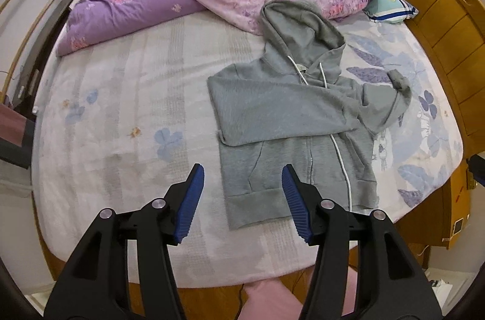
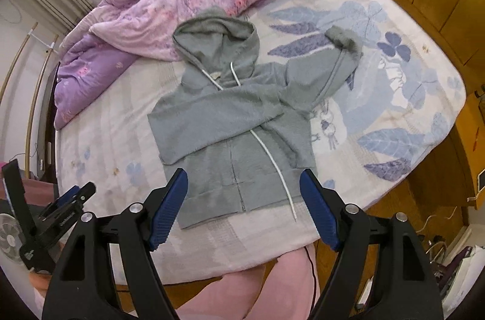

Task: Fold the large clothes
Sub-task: 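Raise both open tools away from the hoodie, then move the right tool to the other sleeve cuff and grasp it, then lift the cuff with the right tool and fold it across the body, then lower the sleeve onto the hoodie and open the right tool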

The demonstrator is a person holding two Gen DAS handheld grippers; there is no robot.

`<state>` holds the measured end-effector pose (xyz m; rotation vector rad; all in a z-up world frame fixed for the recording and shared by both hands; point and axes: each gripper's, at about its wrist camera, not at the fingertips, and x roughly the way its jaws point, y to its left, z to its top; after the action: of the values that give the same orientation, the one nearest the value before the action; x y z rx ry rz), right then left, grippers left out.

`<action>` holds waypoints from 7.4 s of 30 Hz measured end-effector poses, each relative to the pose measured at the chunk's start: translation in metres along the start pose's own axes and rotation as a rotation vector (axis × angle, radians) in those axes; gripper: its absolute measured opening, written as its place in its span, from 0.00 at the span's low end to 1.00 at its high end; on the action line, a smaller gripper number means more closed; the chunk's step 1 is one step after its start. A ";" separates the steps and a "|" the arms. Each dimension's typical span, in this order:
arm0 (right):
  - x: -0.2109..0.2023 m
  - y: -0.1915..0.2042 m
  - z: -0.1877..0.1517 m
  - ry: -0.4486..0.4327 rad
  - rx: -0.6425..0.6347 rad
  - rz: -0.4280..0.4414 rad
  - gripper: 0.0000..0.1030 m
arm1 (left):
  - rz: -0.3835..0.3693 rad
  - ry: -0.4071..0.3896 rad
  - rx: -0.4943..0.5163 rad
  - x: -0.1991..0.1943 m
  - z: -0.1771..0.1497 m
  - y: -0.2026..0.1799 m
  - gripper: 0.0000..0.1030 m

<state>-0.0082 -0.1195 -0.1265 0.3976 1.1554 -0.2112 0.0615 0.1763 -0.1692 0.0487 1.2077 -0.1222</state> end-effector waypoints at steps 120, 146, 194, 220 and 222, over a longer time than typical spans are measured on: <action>0.356 -0.530 0.249 0.280 0.708 0.155 0.73 | 0.181 0.242 -0.123 0.274 0.122 -0.328 0.73; 0.266 -0.518 0.261 -0.018 0.580 0.125 0.09 | 0.009 0.237 -0.073 0.340 0.133 -0.362 0.18; 0.214 0.129 0.143 0.054 -0.306 0.493 0.08 | 0.144 0.018 -0.276 0.169 0.114 -0.047 0.14; 0.326 0.132 0.091 0.269 -0.273 0.300 0.77 | 0.183 0.123 -0.283 0.222 0.086 0.023 0.17; 0.328 0.104 0.102 0.212 -0.313 0.195 0.77 | 0.162 0.142 -0.259 0.237 0.086 0.011 0.17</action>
<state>0.2449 -0.0531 -0.3716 0.2563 1.3240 0.1858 0.2261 0.1617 -0.3606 -0.0726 1.3476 0.1830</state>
